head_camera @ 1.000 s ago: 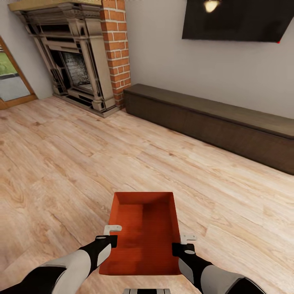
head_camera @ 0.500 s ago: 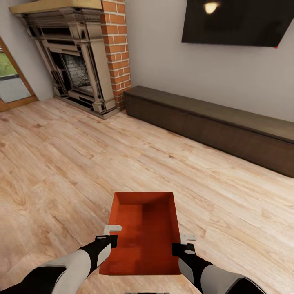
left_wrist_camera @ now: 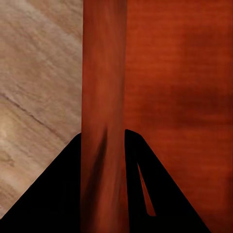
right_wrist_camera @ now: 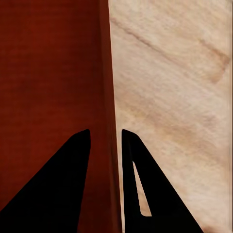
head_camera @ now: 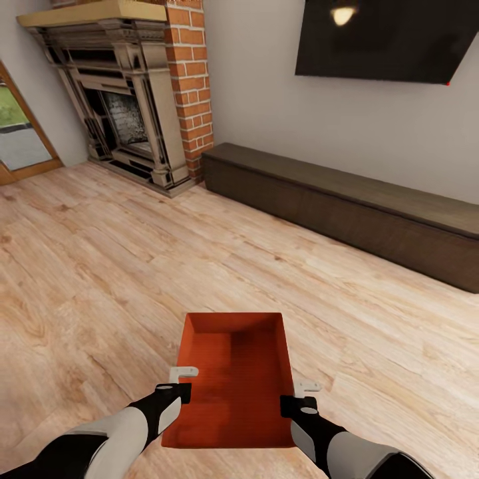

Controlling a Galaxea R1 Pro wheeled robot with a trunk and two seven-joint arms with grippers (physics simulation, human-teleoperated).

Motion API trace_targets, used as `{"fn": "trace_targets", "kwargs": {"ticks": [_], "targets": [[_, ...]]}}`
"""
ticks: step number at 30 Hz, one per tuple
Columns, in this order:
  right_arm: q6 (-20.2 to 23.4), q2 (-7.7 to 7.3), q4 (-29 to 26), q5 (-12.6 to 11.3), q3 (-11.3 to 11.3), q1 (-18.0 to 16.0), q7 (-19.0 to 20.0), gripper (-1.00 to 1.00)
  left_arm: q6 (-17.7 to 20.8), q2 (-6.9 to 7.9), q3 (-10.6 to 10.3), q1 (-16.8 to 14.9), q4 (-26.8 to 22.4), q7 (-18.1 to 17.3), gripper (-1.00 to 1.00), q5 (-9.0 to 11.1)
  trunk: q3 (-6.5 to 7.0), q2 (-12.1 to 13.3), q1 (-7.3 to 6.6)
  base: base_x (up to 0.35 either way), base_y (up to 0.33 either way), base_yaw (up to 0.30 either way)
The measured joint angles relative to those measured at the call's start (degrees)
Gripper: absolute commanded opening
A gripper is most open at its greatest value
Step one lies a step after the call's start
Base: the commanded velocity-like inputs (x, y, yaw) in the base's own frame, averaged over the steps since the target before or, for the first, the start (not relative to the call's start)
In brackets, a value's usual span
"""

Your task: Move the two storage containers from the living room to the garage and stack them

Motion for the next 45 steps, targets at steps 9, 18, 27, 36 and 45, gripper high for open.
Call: {"fn": "trace_targets", "kwargs": {"ticks": [9,18,27,36,45], "targets": [[0.0,0.21,0.0,1.4,-1.2,0.0,-0.2,-1.0,0.0,0.2,0.0,0.0,0.0,-0.3,-1.0,0.0,1.62,3.6,-1.98,0.0,0.0,0.0],[-0.3,0.23,0.1,1.1,-1.1,0.0,-0.2,-1.0,0.0,0.2,0.0,0.0,-0.1,-0.3,-1.0,-0.2,3.23,7.2,-3.95,0.0,0.0,0.0],[-0.7,0.26,0.2,0.6,-0.8,0.0,-0.3,-1.0,-0.1,0.2,0.1,0.0,-0.2,-0.4,-1.0,-0.5,4.85,10.8,-5.93,0.0,0.0,0.0],[-0.3,0.23,0.1,1.0,-0.9,-0.1,-0.3,-1.0,0.0,0.2,0.2,0.0,-0.2,-0.4,-1.0,-0.5,6.46,14.4,-7.91,0.0,0.0,0.0],[-0.4,0.22,0.1,1.0,-0.9,-0.1,-0.3,-1.0,-0.1,0.2,0.3,0.0,-0.2,-0.4,-1.0,-0.5,8.08,18.0,-9.88,0.0,0.0,0.0]]}}
